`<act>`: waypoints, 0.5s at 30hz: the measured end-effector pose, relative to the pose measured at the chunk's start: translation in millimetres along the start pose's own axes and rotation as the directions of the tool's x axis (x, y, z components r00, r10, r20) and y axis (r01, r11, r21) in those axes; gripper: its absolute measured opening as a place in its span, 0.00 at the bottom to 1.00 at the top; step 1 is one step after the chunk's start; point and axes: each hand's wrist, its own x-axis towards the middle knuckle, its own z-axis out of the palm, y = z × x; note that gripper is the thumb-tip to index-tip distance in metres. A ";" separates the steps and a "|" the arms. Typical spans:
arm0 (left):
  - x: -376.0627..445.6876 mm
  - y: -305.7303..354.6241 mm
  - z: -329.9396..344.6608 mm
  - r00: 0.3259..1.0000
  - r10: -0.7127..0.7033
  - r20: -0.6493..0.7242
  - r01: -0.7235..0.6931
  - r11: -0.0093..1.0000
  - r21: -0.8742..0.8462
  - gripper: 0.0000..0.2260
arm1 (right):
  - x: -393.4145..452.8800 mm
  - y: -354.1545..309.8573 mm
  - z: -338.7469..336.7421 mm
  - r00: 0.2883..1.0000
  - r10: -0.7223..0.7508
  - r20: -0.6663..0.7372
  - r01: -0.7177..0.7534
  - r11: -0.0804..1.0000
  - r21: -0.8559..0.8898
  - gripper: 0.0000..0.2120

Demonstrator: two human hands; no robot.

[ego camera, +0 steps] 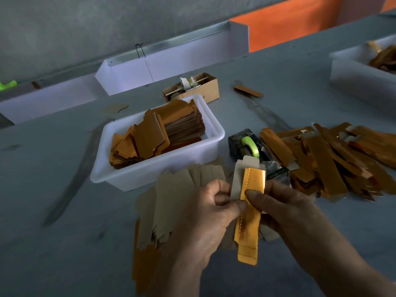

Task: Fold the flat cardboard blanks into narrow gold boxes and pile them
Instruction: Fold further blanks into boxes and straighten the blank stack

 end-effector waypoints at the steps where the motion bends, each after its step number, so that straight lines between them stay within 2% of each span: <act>1: -0.6 -0.2 1.1 1.000 0.009 -0.022 -0.009 1.000 0.014 0.04 | 0.6 0.7 -0.4 1.000 0.001 -0.005 -0.001 1.000 0.013 0.13; 7: -0.5 -3.8 10.5 0.977 0.025 -0.210 -0.019 0.999 0.028 0.04 | 2.2 4.6 4.3 0.996 0.004 -0.084 0.000 0.999 0.037 0.15; 10: -3.3 -5.7 16.6 0.944 0.091 -0.318 -0.049 0.989 0.136 0.03 | 2.3 5.5 6.9 0.993 -0.013 -0.120 0.021 0.997 0.072 0.10; 13: -7.8 -4.2 24.6 0.886 0.246 -0.393 -0.099 0.929 0.358 0.02 | 2.4 5.1 10.1 0.986 -0.017 -0.163 0.027 0.998 0.062 0.06; 15: -9.8 -1.1 30.0 0.841 0.409 -0.354 -0.131 0.789 0.600 0.04 | 2.4 4.5 12.5 0.983 -0.026 -0.180 0.037 0.998 0.057 0.06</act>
